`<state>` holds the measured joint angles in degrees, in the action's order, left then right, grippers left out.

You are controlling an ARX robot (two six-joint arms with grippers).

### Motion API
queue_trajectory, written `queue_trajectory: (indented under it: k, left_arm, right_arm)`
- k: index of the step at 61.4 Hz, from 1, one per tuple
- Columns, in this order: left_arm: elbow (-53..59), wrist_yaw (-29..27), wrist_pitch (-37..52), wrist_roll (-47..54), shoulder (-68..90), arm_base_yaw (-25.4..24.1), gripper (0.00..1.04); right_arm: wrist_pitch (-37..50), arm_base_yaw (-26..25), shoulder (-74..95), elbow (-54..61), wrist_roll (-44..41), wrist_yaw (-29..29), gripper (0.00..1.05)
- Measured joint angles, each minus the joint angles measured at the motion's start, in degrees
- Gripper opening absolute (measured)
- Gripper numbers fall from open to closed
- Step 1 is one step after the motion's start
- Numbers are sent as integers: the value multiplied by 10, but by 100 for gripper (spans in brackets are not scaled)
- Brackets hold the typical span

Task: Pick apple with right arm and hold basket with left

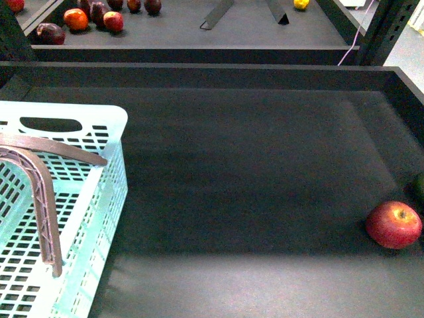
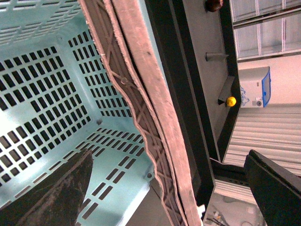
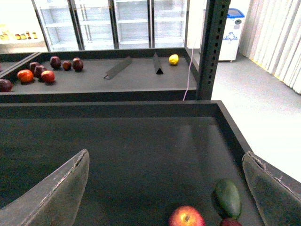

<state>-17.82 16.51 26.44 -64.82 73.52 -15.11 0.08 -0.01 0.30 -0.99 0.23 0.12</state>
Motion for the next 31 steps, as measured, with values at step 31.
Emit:
queue_trajectory:
  k: [31]
  left_arm:
    - [-97, -14, 55, -21, 167, 17, 65]
  right_arm:
    - [0, 0, 0, 0, 0, 0, 96]
